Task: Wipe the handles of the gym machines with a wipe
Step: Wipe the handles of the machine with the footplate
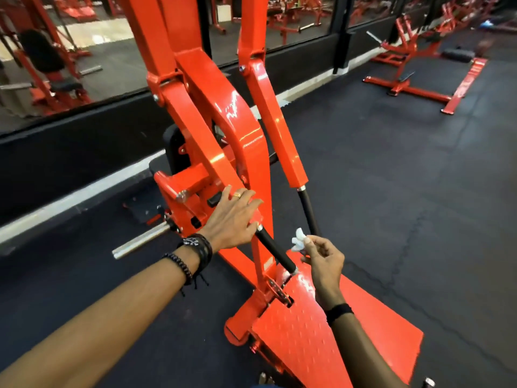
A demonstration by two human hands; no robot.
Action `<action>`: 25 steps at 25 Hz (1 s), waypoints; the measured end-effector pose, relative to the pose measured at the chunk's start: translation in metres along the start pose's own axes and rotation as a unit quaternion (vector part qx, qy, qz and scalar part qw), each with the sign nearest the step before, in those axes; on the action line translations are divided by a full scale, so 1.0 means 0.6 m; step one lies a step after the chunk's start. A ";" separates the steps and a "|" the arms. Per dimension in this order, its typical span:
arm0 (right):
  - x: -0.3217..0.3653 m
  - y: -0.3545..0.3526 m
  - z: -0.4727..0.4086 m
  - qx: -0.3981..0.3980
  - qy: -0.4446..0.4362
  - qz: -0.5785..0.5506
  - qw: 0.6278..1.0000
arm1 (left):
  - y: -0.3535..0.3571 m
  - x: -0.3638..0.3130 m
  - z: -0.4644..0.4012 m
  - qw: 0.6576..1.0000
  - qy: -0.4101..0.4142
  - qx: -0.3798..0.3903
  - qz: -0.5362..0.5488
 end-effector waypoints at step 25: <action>-0.203 0.152 -0.121 -0.291 0.070 0.200 0.933 | 0.182 0.046 -0.212 0.870 0.327 0.178 -0.324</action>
Point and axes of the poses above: each hand's wrist, its own z-axis away from the middle knuckle, its own y-axis out of the palm, x = y × z, the point moved 8 cm from there along -z, towards the middle knuckle, and after that the axes turned 14 degrees about x, right-handed, at the moved point
